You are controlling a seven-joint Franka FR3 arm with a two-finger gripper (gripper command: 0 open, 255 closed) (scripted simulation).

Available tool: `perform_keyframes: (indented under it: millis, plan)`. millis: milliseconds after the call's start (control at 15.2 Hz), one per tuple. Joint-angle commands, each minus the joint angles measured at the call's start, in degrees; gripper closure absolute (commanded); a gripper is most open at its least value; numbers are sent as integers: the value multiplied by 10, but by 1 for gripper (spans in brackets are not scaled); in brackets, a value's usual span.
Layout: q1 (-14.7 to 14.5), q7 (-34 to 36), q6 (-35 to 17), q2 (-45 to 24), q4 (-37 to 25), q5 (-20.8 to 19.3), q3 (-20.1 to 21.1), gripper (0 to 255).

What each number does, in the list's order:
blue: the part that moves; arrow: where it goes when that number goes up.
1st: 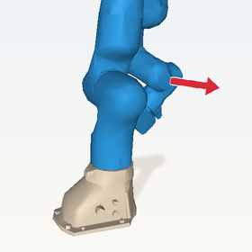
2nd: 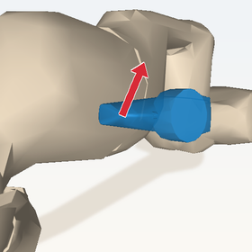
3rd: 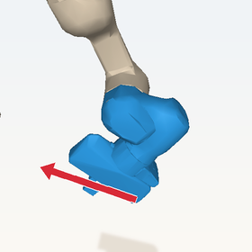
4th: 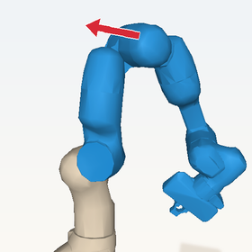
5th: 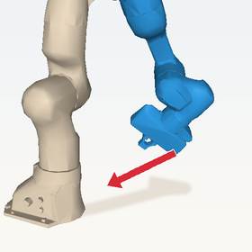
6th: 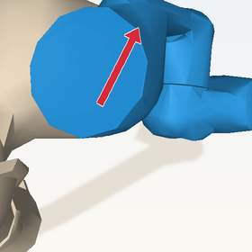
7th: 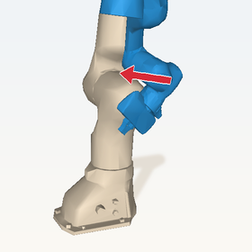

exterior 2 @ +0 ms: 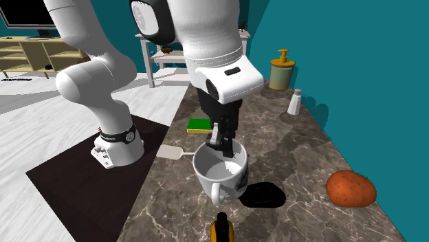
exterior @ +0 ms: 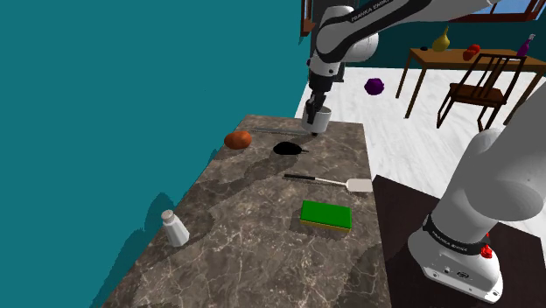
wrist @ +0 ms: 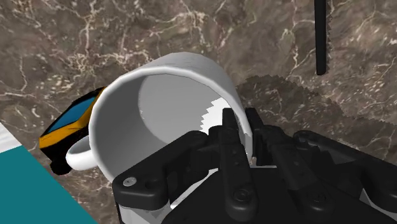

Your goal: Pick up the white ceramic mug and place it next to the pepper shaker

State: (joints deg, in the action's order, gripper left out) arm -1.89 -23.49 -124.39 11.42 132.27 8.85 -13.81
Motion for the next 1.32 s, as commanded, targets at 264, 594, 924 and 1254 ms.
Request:
perform_keyframes:
  millis: [264, 594, 924, 1254]
  plan:
    - [1, 12, 47, 16, -32, -8, 2, 255]
    - [2, 20, 85, 26, -61, -13, 4, 255]
    - [2, 28, 123, 33, -93, -17, 5, 255]
    - [-15, 69, 122, 27, -104, -12, 32, 255]
